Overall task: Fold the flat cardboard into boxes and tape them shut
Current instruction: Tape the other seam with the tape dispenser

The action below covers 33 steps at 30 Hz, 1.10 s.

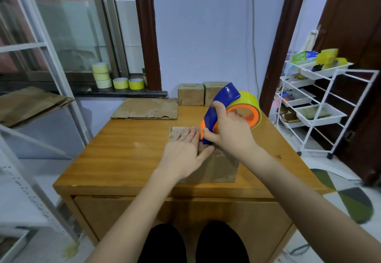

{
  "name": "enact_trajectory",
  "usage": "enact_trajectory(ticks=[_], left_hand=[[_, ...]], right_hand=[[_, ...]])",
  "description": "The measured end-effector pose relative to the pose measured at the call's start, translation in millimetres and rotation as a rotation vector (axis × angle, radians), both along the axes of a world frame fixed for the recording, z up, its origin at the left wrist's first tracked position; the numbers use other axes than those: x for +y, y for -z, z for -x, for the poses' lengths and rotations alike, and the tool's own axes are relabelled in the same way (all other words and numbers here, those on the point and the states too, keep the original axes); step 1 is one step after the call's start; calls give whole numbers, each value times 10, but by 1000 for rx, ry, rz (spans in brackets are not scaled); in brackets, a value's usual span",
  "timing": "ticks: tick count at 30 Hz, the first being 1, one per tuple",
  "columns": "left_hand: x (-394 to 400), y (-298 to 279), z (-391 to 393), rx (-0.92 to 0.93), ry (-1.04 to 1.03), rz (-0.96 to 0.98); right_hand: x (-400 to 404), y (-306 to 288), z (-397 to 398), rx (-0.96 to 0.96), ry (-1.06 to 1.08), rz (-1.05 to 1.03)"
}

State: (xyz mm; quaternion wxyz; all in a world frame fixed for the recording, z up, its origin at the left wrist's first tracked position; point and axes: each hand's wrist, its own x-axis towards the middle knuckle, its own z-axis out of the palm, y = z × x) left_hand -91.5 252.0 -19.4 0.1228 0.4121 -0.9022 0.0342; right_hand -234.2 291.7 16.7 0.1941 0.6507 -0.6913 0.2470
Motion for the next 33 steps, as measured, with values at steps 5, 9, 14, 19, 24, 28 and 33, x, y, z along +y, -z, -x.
enact_trajectory(ticks=[5, 9, 14, 19, 24, 28, 33], left_hand=[[4, 41, -2, 52, 6, 47], [3, 40, 8, 56, 5, 77], [9, 66, 17, 29, -12, 150], [-8, 71, 16, 25, -10, 167], [-4, 68, 22, 40, -7, 166], [28, 64, 43, 40, -24, 141], [-9, 106, 63, 24, -8, 159]], right_hand=[[40, 39, 43, -105, -28, 45], [14, 94, 106, -180, -35, 89], [3, 185, 153, -326, -34, 202], [21, 175, 172, -393, -73, 218], [9, 165, 284, -476, -108, 194], [57, 193, 332, -624, -133, 198], [95, 238, 373, -811, -149, 239]])
